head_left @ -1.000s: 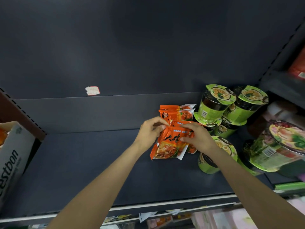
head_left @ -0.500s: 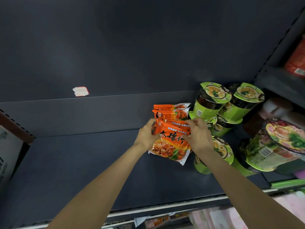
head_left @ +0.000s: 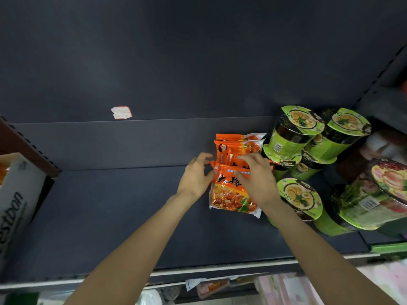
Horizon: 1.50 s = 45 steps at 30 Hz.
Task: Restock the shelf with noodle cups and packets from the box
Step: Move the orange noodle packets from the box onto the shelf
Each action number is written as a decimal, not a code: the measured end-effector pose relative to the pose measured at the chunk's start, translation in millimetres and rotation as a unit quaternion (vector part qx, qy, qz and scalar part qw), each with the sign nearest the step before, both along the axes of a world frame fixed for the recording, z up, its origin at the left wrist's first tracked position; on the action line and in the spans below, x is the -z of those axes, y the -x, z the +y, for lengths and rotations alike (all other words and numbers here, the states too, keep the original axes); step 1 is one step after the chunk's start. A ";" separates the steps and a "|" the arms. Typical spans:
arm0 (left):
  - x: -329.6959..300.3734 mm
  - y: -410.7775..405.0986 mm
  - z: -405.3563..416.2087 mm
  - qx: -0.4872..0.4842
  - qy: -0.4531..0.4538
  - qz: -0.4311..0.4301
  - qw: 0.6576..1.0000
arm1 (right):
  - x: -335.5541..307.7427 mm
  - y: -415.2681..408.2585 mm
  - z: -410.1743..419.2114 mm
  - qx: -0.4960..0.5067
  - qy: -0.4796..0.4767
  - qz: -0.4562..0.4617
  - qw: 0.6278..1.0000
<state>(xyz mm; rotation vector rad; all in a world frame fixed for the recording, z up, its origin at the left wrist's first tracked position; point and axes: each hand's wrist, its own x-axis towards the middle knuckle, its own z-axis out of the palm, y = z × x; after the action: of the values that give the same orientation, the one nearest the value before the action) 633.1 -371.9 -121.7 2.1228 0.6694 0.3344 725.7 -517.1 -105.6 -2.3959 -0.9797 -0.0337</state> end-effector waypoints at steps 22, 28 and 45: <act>-61.1 409.0 206.3 -0.259 -0.208 0.036 0.942 | -42.9 344.4 255.8 -0.252 -0.045 0.106 0.961; -36.9 515.5 274.4 -0.261 -0.155 0.058 0.951 | -28.0 432.9 322.7 -0.292 -0.027 0.127 0.948; 35.5 579.4 329.3 -0.162 0.050 0.202 0.965 | 67.7 507.2 395.9 -0.241 0.170 0.285 0.912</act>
<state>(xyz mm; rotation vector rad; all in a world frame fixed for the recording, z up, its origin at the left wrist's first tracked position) 53.7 -42.6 -157.2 1.9982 1.2515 0.0355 218.5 -121.2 -173.2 -2.1588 -1.3149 1.0319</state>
